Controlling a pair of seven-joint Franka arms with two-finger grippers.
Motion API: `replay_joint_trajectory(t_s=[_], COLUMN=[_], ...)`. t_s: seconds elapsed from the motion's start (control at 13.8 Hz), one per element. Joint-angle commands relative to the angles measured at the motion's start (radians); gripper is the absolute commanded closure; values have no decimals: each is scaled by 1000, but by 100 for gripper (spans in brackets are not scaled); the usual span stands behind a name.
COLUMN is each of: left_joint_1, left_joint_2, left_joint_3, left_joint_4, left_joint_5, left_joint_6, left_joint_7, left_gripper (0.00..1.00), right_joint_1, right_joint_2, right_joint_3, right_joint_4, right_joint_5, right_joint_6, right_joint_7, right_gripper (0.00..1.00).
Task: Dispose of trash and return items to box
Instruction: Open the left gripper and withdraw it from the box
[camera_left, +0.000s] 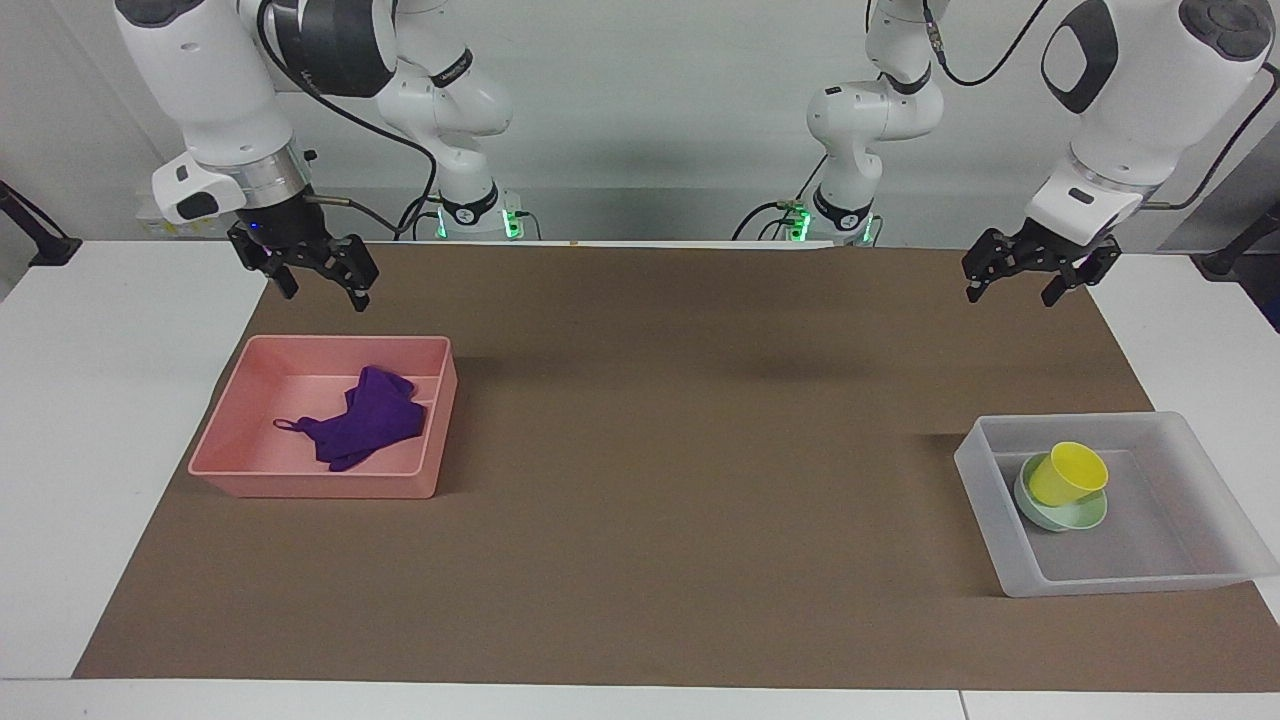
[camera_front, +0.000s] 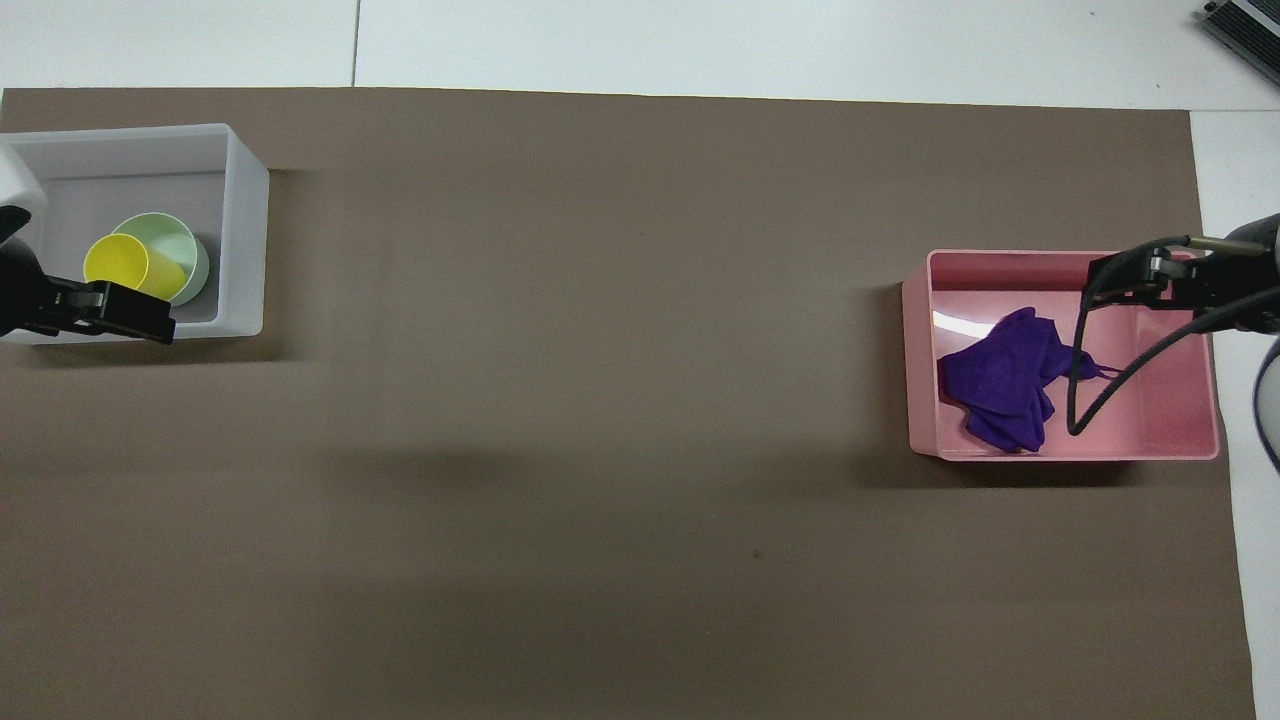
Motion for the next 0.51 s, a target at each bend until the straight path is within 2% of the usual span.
replay_joint_trajectory(t_s=[0.0,0.43], left_joint_1=[9,20], left_joint_2=[-21,-20], left_joint_3=[-1,2], left_joint_4=[-24,-18], left_joint_5=[-19,-33], left_joint_6=[14,11], left_joint_7=[-9,-9], left_gripper=[0,0], right_joint_1=[1,-1], right_joint_2=[11,9], right_joint_3=[4,5], right_joint_4=[51,53], right_joint_5=[3,3], right_joint_6=[-42,-65], right_joint_7=[-25,-25], right_gripper=[0,0])
